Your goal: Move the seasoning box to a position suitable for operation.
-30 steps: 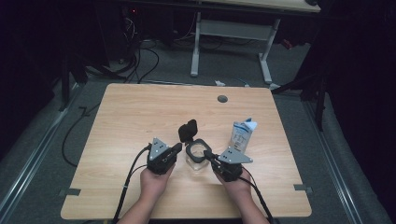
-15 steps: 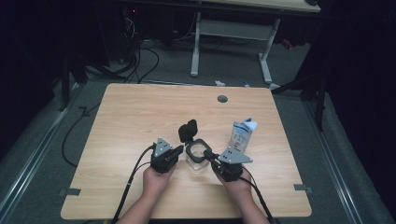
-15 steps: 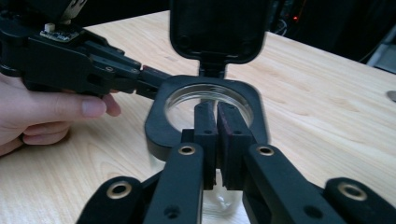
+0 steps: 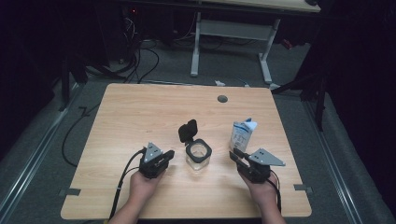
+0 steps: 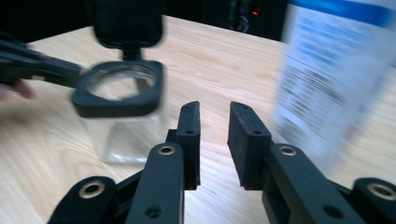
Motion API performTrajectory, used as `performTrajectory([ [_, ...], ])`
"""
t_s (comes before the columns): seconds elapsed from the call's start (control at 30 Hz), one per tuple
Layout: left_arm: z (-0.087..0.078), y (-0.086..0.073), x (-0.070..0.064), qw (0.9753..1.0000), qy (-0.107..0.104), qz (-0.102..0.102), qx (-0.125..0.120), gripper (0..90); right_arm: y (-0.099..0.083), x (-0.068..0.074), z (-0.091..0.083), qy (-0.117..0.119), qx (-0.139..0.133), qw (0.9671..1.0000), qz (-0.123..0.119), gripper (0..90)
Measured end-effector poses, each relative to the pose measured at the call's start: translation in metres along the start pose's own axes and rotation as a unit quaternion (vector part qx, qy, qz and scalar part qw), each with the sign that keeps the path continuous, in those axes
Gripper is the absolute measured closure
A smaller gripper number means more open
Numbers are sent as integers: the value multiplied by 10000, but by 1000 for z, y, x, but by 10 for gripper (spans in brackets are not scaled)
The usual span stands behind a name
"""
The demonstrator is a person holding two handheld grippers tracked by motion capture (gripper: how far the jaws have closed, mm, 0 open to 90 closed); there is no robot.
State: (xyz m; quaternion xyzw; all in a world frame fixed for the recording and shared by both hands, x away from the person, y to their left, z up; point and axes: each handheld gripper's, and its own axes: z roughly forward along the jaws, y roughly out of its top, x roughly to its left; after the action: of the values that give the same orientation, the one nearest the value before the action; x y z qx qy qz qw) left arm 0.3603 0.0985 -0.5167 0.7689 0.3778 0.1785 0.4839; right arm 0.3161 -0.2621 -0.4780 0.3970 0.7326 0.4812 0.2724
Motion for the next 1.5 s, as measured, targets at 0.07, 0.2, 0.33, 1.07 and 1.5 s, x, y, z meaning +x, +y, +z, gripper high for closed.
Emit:
performTrajectory([
  [0.07,-12,-4,5,9999,76,101,92,823,-4,-7,-6,-108,26,9999,73,718],
  [0.2,-28,-11,12,9998,128,83,143,731,-7,-22,-16,-232,77,9995,189,685],
  [0.33,-40,-20,19,9998,168,-64,68,615,-9,-28,-19,-420,100,9987,270,667],
  [1.07,-46,-23,22,9998,161,98,52,465,-1,-38,19,-925,525,9937,352,550],
  [1.5,-45,-23,26,9998,177,-67,16,475,3,-41,26,-1011,393,9938,235,643],
])
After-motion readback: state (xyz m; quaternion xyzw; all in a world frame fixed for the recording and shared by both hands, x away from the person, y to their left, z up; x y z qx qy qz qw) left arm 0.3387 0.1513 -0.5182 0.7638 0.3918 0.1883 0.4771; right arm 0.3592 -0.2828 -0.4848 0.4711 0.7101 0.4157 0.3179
